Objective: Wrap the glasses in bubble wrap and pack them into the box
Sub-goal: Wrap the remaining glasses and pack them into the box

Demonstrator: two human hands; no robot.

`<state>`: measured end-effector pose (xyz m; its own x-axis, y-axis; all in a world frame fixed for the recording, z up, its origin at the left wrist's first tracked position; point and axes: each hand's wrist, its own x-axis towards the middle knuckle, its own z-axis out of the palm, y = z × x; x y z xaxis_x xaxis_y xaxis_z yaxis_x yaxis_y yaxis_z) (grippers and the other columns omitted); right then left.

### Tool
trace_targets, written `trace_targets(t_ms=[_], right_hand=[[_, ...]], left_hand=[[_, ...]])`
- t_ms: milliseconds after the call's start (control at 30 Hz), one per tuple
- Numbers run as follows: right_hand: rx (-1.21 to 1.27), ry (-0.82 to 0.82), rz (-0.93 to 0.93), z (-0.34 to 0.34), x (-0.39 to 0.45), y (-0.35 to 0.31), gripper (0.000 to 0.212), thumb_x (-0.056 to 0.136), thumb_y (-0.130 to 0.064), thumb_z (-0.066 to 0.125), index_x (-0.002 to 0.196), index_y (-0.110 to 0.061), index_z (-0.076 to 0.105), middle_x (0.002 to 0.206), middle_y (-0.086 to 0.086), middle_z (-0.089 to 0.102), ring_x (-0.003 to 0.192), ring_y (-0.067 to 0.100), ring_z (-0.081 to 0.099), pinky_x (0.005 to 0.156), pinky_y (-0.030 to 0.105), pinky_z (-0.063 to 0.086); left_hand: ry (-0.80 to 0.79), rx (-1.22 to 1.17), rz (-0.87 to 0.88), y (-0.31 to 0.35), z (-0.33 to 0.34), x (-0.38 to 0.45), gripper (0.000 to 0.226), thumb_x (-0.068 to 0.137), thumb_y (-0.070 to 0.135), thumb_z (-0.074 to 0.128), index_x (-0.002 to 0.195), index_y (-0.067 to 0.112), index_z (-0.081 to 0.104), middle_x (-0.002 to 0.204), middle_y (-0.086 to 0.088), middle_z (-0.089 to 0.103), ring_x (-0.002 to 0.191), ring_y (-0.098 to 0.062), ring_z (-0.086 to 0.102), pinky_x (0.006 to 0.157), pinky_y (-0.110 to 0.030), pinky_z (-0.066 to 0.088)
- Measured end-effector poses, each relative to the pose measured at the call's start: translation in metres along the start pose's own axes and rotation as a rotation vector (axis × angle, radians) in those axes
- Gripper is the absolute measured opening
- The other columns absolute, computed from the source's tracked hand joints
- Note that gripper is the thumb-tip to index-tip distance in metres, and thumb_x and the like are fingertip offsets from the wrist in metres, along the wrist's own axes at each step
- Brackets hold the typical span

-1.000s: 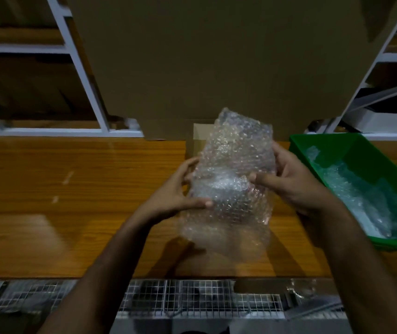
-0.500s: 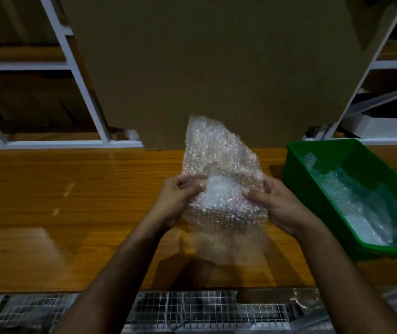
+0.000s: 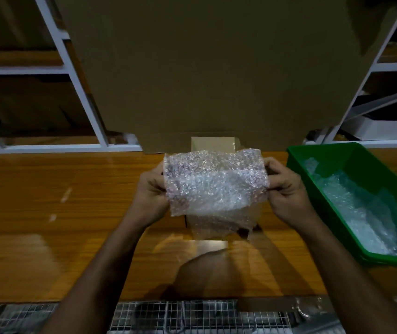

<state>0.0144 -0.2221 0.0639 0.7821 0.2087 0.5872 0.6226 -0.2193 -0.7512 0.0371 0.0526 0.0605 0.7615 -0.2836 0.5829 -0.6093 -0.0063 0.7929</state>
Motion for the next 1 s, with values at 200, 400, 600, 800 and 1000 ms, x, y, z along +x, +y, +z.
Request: trace_targets(t_ms=[200, 400, 600, 800, 1000], right_hand=[[-0.7, -0.263, -0.263, -0.005, -0.01, -0.023, 0.037, 0.082, -0.008, 0.056, 0.091, -0.035, 0.079, 0.162, -0.004, 0.02, 0.145, 0.03, 0.024, 0.109, 0.057, 0.034], [-1.054, -0.499, -0.34, 0.007, -0.026, -0.002, 0.02, 0.075, -0.032, 0.077, 0.083, -0.05, 0.071, 0.165, -0.006, 0.016, 0.149, 0.033, 0.017, 0.11, 0.059, 0.025], [0.06, -0.012, 0.366, 0.021, -0.001, 0.016, 0.044, 0.072, -0.054, 0.073, 0.111, -0.043, 0.055, 0.15, -0.019, 0.037, 0.139, 0.0, 0.034, 0.106, 0.028, 0.037], [0.306, -0.247, 0.661, 0.05, 0.011, 0.03, 0.072, 0.077, -0.026, 0.085, 0.138, -0.029, 0.048, 0.129, -0.012, 0.058, 0.12, 0.011, 0.059, 0.085, 0.022, 0.056], [0.393, 0.175, 0.717, 0.07, -0.002, 0.036, 0.024, 0.085, -0.007, 0.075, 0.108, -0.007, 0.069, 0.104, 0.009, 0.075, 0.097, 0.027, 0.073, 0.079, 0.038, 0.061]], left_hand=[[0.055, 0.114, 0.052, 0.011, -0.011, -0.001, 0.031, 0.082, 0.039, 0.075, 0.093, 0.01, 0.074, 0.113, -0.014, 0.066, 0.108, -0.024, 0.064, 0.086, -0.033, 0.056], [0.234, 0.041, -0.257, 0.0, -0.015, 0.002, 0.047, 0.083, -0.021, 0.056, 0.08, 0.019, 0.079, 0.102, 0.007, 0.073, 0.105, -0.01, 0.066, 0.082, -0.029, 0.055], [0.122, -0.111, -0.323, 0.009, -0.018, 0.007, 0.039, 0.086, -0.01, 0.059, 0.076, 0.022, 0.079, 0.102, 0.004, 0.071, 0.106, -0.017, 0.066, 0.087, -0.036, 0.057], [0.071, -0.218, -0.407, 0.014, -0.016, 0.018, 0.037, 0.087, -0.013, 0.054, 0.071, 0.017, 0.069, 0.104, 0.006, 0.071, 0.102, -0.011, 0.067, 0.076, -0.024, 0.056], [0.153, -0.578, -0.879, -0.004, -0.019, -0.006, 0.056, 0.102, 0.055, 0.032, 0.104, 0.019, 0.075, 0.102, -0.009, 0.072, 0.086, -0.023, 0.074, 0.072, -0.036, 0.059]])
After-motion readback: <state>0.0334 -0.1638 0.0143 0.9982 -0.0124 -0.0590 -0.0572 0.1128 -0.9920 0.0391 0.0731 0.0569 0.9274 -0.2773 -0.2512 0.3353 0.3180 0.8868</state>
